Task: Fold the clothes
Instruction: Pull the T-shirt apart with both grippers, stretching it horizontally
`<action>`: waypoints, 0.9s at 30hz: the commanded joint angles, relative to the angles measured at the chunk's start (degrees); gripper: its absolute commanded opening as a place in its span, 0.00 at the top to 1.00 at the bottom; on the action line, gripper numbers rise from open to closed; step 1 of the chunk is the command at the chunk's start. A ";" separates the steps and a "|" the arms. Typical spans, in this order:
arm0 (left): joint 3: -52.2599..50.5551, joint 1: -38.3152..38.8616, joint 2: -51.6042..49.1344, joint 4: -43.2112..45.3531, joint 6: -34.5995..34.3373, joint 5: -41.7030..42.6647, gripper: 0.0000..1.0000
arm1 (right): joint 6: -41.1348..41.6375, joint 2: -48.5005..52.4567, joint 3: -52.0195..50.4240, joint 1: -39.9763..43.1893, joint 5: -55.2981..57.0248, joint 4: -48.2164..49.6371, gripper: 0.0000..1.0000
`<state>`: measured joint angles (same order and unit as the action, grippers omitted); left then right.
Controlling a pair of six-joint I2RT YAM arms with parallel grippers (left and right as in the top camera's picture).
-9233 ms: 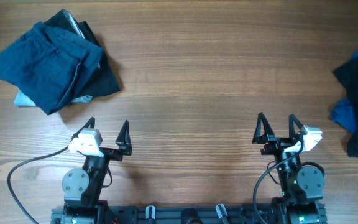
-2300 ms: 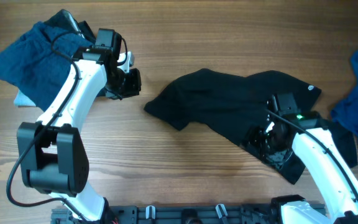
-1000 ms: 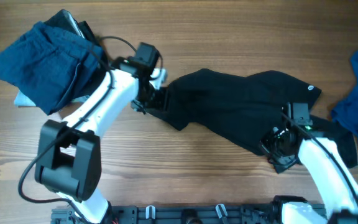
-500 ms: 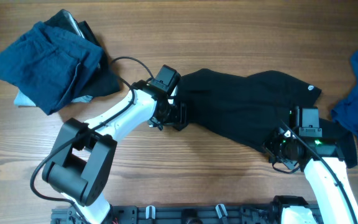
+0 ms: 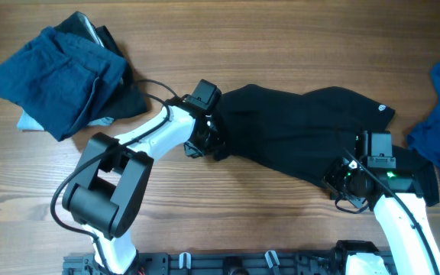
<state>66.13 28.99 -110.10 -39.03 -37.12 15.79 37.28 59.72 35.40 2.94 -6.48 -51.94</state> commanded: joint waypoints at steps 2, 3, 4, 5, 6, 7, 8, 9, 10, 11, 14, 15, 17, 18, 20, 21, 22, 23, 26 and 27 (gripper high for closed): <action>2.01 -3.56 4.68 -7.48 7.85 -0.24 0.96 | -3.26 -0.79 7.63 0.15 -0.50 -2.93 0.96; 3.69 -4.57 7.37 -10.14 9.44 -1.38 0.96 | -3.87 -1.03 9.94 0.15 -0.50 -4.26 0.96; 5.20 -5.33 9.77 -12.41 10.51 -2.54 0.96 | -4.39 -1.25 12.68 0.15 -0.37 -5.92 0.96; 7.32 -6.12 13.05 -15.10 11.67 -4.11 0.96 | -5.18 -1.51 15.58 0.15 -0.42 -7.56 0.96; 9.16 -6.64 15.85 -17.00 12.50 -4.94 0.96 | -5.75 -1.62 17.94 0.15 -0.42 -8.90 0.96; 11.89 -7.06 19.58 -19.52 14.64 -4.98 0.96 | -6.10 -1.64 20.50 0.15 -0.42 -10.23 0.96; 14.84 -7.08 23.43 -21.64 16.85 -6.10 0.96 | -7.63 -1.66 24.04 0.15 -0.42 -11.85 0.96; 17.20 -6.84 26.34 -22.84 17.64 -7.85 0.96 | -9.16 -1.64 26.88 0.15 -0.42 -12.74 0.96; 19.67 -6.43 29.14 -23.61 17.70 -10.78 0.96 | -10.08 -1.66 29.86 0.15 -0.42 -13.73 0.96; 22.16 -5.86 31.76 -24.33 17.94 -13.62 0.96 | -10.29 -1.66 32.92 0.15 -0.42 -14.82 0.96; 30.40 -4.20 38.77 -26.05 20.63 -18.03 0.96 | -10.34 -1.66 43.01 0.15 -0.46 -18.08 0.96; 32.72 -3.87 40.33 -26.75 20.70 -18.49 0.96 | -10.38 -1.66 45.83 0.15 -0.44 -19.04 0.96; 36.83 -3.63 42.51 -28.39 21.73 -18.47 0.96 | -11.91 -1.51 51.54 0.15 -0.44 -20.83 0.96; 38.91 -3.65 43.34 -29.53 22.01 -18.51 0.96 | -12.81 -1.44 54.55 0.15 -0.39 -21.84 0.96; 43.67 -3.63 44.48 -32.09 23.34 -18.47 0.96 | -14.64 -1.22 60.96 0.15 -0.39 -23.82 0.96; 45.16 -3.63 44.65 -32.94 23.47 -18.47 0.96 | -14.80 -1.22 63.19 0.15 -0.37 -24.61 0.96; 46.21 -3.63 44.72 -33.59 23.47 -18.47 0.96 | -14.78 -1.22 64.96 0.15 -0.42 -25.40 0.96; 47.80 -3.63 44.70 -34.64 23.87 -18.47 0.96 | -14.80 -1.22 66.58 0.15 -0.39 -26.16 0.96; 51.12 -3.63 44.70 -36.81 25.20 -18.47 0.96 | -14.82 -1.22 70.38 0.15 -0.42 -28.59 0.96; 51.78 -3.63 44.70 -37.40 25.20 -18.49 0.96 | -14.84 -1.22 70.86 0.15 -0.44 -29.11 0.96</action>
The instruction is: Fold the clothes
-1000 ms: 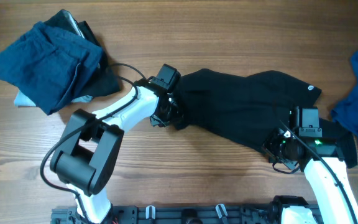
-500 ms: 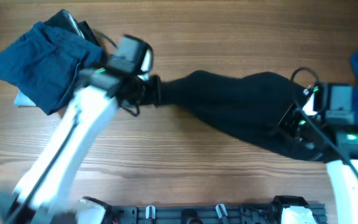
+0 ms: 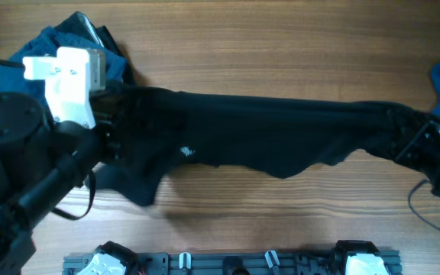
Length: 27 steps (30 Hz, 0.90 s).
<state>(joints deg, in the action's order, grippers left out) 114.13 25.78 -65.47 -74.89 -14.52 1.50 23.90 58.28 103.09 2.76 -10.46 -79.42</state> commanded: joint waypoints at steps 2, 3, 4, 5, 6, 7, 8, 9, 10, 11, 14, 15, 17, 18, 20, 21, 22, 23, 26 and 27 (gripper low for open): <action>4.90 -0.44 0.07 -2.54 3.45 -4.24 0.96 | -2.16 0.22 4.46 0.33 3.52 -3.32 0.96; 5.46 -0.44 0.07 -2.86 3.65 -4.57 0.96 | -3.02 0.22 5.07 0.33 3.54 -4.02 0.96; 6.05 -0.44 0.07 -2.97 3.65 -4.85 0.96 | -3.34 0.22 5.57 0.33 3.52 -4.52 0.96; 6.32 -0.42 0.07 -2.91 3.65 -4.83 0.96 | -3.37 0.22 5.79 0.33 3.32 -4.79 0.96; 6.32 -0.44 -0.02 -2.84 3.72 -4.83 0.96 | -3.37 0.22 5.77 0.33 3.30 -4.85 0.96; 6.32 -0.44 -0.26 -3.04 3.87 -4.83 0.96 | -3.37 0.24 5.77 0.31 3.32 -4.90 0.96; 6.32 -0.44 -0.87 -3.48 3.89 -4.85 0.96 | -3.34 0.39 5.77 0.33 3.32 -4.85 0.96; 6.32 -0.44 -1.68 -3.87 4.26 -4.85 0.96 | -3.34 0.68 5.77 0.33 3.34 -4.61 0.96; 6.32 -0.44 -2.69 -4.13 5.25 -4.90 0.96 | -3.37 0.90 5.77 0.33 3.37 -4.37 0.96; 6.32 -0.44 -3.89 -4.31 5.33 -5.70 0.96 | -3.37 1.40 5.75 0.33 3.39 -3.85 0.96; 6.32 -0.57 -9.73 -2.78 6.82 -8.68 0.96 | -3.39 4.83 5.57 0.33 4.22 0.55 0.96; 6.32 -0.87 -12.04 -1.05 8.35 -8.66 0.96 | -3.41 6.45 5.55 0.33 4.76 2.64 0.96; 6.34 -2.16 -18.21 5.49 11.54 -8.63 0.96 | -4.50 11.61 5.55 0.33 4.85 9.77 0.96; 6.36 -2.67 -20.00 7.87 13.00 -8.66 0.96 | -4.90 14.01 5.55 0.33 4.87 13.40 0.95; 7.89 -4.44 -25.27 14.88 15.98 -8.61 0.96 | -7.30 19.08 5.57 0.33 4.15 22.56 0.96; 9.31 -4.87 -26.88 16.46 16.92 -8.61 0.96 | -8.61 20.81 5.66 0.33 3.17 26.03 0.96; 12.61 -5.33 -29.27 18.29 18.82 -8.63 0.96 | -10.97 23.08 6.01 0.33 0.61 30.77 0.96; 16.00 -5.44 -30.82 18.95 20.59 -8.63 0.96 | -12.22 24.39 6.43 0.33 -0.37 33.27 0.96; 26.86 -5.42 -34.21 18.56 24.83 -8.68 0.96 | -12.72 26.29 7.48 0.90 2.47 36.61 0.96; 28.89 -5.40 -34.60 18.40 25.11 -8.68 0.96 | -13.49 26.29 7.48 1.27 3.45 36.63 0.96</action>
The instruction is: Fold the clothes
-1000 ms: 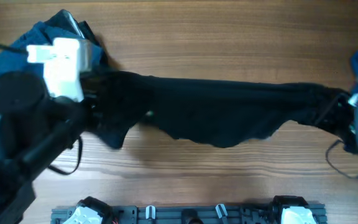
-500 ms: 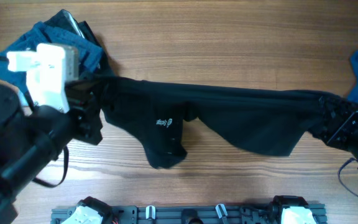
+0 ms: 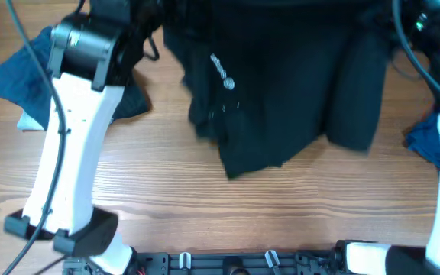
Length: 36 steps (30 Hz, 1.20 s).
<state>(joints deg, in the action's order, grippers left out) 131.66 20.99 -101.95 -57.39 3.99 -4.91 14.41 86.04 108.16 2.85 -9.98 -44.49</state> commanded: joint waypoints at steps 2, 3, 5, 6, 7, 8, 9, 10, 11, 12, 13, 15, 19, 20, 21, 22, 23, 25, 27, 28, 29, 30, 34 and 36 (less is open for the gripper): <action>12.87 -0.61 1.90 0.24 7.43 -2.27 0.96 | -4.70 -1.46 2.40 1.90 5.70 0.33 0.96; 12.96 -0.61 2.25 -0.59 7.78 -2.29 0.96 | -5.97 -1.46 2.40 2.27 7.19 -0.96 0.96; 12.96 -0.61 2.60 -4.81 7.78 -2.29 0.96 | -6.99 -1.36 2.36 2.73 8.92 -3.87 0.96; 12.96 -0.61 2.60 -7.63 7.23 -2.27 0.96 | -7.04 -1.09 2.34 2.84 8.92 -6.03 0.96; 12.96 -0.61 2.51 -11.72 6.03 -2.25 0.96 | -7.85 -0.87 2.34 2.84 8.66 -8.35 0.96; 12.94 -0.59 2.14 -16.37 4.87 -2.03 0.96 | -8.94 -0.35 2.27 2.78 8.66 -11.80 0.96; 12.94 -0.52 1.90 -19.19 3.93 -2.01 0.96 | -8.98 -0.04 2.12 2.78 8.57 -14.08 0.96; 12.90 -0.50 1.40 -23.74 1.73 -2.01 0.96 | -9.18 0.79 1.62 2.78 7.89 -18.27 0.96; 12.72 -0.50 0.68 -28.46 -0.63 -1.92 0.96 | -9.86 1.64 1.05 2.78 7.02 -21.59 0.96; 12.61 -0.50 0.20 -31.43 -1.90 -1.40 0.95 | -9.99 2.51 0.28 2.78 6.27 -24.65 0.96; 12.57 -0.50 -0.59 -35.74 -3.32 0.24 0.94 | -10.01 3.50 -0.74 2.78 5.62 -27.50 0.96; 11.61 -0.52 -2.08 -39.21 -6.38 4.07 0.96 | -10.08 5.01 -3.56 2.62 4.85 -31.74 0.96; 5.16 0.07 -2.10 -39.12 -8.13 6.80 0.96 | -12.68 5.62 -10.64 1.90 4.79 -34.91 0.95; 4.37 0.07 -2.10 -39.12 -8.17 6.82 0.96 | -13.00 5.62 -11.54 1.81 4.81 -35.56 0.93; 3.87 0.11 -2.08 -39.15 -9.03 6.82 0.96 | -13.20 5.62 -12.07 1.81 4.79 -36.70 0.92; 3.65 0.11 -1.88 -39.15 -9.70 6.84 0.96 | -13.20 5.62 -12.20 1.81 4.81 -37.68 0.92; 3.61 0.11 -1.64 -39.15 -9.86 6.82 0.96 | -13.09 5.46 -12.20 1.81 4.79 -38.10 0.95; 3.63 0.11 -0.85 -39.04 -9.84 6.78 0.96 | -12.92 5.01 -12.20 1.81 3.48 -37.27 0.96; 3.63 0.09 -0.09 -37.81 -9.81 5.64 0.96 | -12.85 4.66 -12.17 1.81 0.90 -34.40 0.96; 3.63 0.11 0.17 -36.22 -9.77 4.59 0.96 | -12.81 4.59 -12.17 1.84 -0.72 -32.37 0.96; 3.63 0.11 0.24 -35.12 -9.55 4.17 0.96 | -12.70 4.48 -12.17 1.84 -2.29 -30.10 0.96; 3.65 0.11 0.42 -32.59 -7.58 4.09 0.96 | -12.70 4.28 -12.13 1.81 -4.00 -27.23 0.96; 5.20 0.74 2.73 -29.31 -6.27 1.70 0.96 | -9.81 1.49 -9.27 1.84 -6.43 -22.67 0.96; 5.55 1.11 4.83 -30.64 -8.15 0.22 0.96 | -8.63 -0.96 -7.69 1.81 -6.43 -22.91 0.96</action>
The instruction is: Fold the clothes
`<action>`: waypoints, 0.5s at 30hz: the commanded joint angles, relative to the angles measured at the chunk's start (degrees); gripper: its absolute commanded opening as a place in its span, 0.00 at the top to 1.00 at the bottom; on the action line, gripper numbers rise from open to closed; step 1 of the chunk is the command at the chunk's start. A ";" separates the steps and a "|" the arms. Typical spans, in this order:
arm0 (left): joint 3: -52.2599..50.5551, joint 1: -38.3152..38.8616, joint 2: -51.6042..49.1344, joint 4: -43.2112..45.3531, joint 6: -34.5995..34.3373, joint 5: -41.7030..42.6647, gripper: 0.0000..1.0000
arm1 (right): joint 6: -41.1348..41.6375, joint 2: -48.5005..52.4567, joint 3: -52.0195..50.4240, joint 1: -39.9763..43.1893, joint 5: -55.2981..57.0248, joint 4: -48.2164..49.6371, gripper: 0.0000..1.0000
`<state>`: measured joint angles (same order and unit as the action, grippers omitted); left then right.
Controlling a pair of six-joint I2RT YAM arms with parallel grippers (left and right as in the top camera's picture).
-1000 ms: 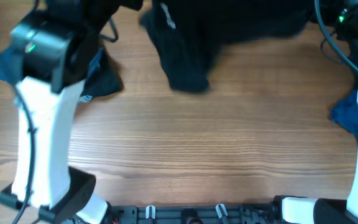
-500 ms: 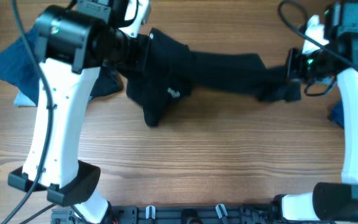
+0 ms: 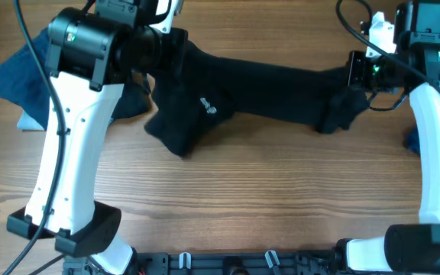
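Note:
A black garment (image 3: 258, 88) with a small white logo (image 3: 208, 107) stretches sideways across the far half of the wooden table (image 3: 243, 198), sagging in the middle. My left gripper (image 3: 176, 47) is shut on its left end. My right gripper (image 3: 354, 72) is shut on its right end. Loose corners droop onto the table at the lower left (image 3: 176, 137) and below the right gripper (image 3: 338, 118). The fingertips of both are buried in cloth.
A pile of blue clothes (image 3: 10, 76) lies at the far left, partly behind the left arm. Another blue garment (image 3: 412, 139) peeks out at the right edge behind the right arm. A black rail with clips (image 3: 235, 261) runs along the near edge.
Both grippers have come down and toward the near side. The black garment, then hanging broad from the top of the view, now lies lower, stretched in a narrow band across the table.
First the black garment lay crumpled mid-table with a gripper at each end. Then it was pulled out long between the arms. Then it hung high and wide at the far side. Now it is lowered, stretched between both shut grippers.

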<state>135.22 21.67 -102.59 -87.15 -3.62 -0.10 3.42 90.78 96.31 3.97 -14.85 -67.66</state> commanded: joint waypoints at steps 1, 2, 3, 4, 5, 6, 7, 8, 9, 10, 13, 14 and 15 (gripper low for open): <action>1.99 0.46 6.54 -2.12 -0.59 -5.14 0.96 | 2.75 -7.63 4.52 0.70 -1.55 -0.46 0.96; 1.99 0.46 7.63 -3.52 -1.25 -5.62 0.96 | 2.75 -9.38 4.57 0.70 -1.55 -1.27 0.96; 1.99 0.46 9.22 -5.70 -2.10 -5.79 0.96 | 2.71 -11.63 4.57 0.70 -1.42 -2.45 0.96; 1.99 0.46 10.91 -7.98 -2.64 -5.97 0.96 | 2.73 -13.77 4.57 0.70 -1.09 -3.76 0.96; 1.99 0.46 11.91 -9.49 -3.21 -6.67 0.96 | 2.75 -14.97 4.57 0.70 -1.11 -4.52 0.96; 0.90 0.48 13.68 -9.42 -4.20 -7.08 0.96 | 2.75 -16.63 4.57 0.70 -1.09 -5.79 0.96; -1.49 1.07 16.72 -9.35 -4.11 -7.37 0.96 | 2.73 -18.53 4.55 0.70 -1.03 -7.54 0.96; -4.44 1.77 19.58 -9.38 -4.42 -8.96 0.96 | 2.80 -19.93 4.55 0.70 -0.66 -9.09 0.96; -7.61 2.38 22.40 -9.35 -4.81 -9.77 0.96 | 2.78 -21.51 4.50 0.70 -0.63 -10.88 0.96; -11.10 3.04 25.16 -9.35 -5.40 -10.93 0.96 | 2.80 -22.43 4.46 0.70 -0.61 -11.96 0.96; -27.06 4.22 35.43 -8.52 -10.10 -15.30 0.96 | 3.30 -25.77 4.44 0.70 0.07 -15.41 0.96; -34.38 4.20 39.43 -6.49 -11.72 -15.43 0.96 | 4.33 -26.77 4.17 0.70 0.87 -16.33 0.96; -40.06 4.22 42.32 -4.00 -13.35 -15.06 0.96 | 4.70 -27.45 3.74 0.70 1.25 -16.63 0.96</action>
<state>113.08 26.11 -69.60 -95.20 -10.04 -7.29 6.24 65.30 100.31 3.90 -18.65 -83.26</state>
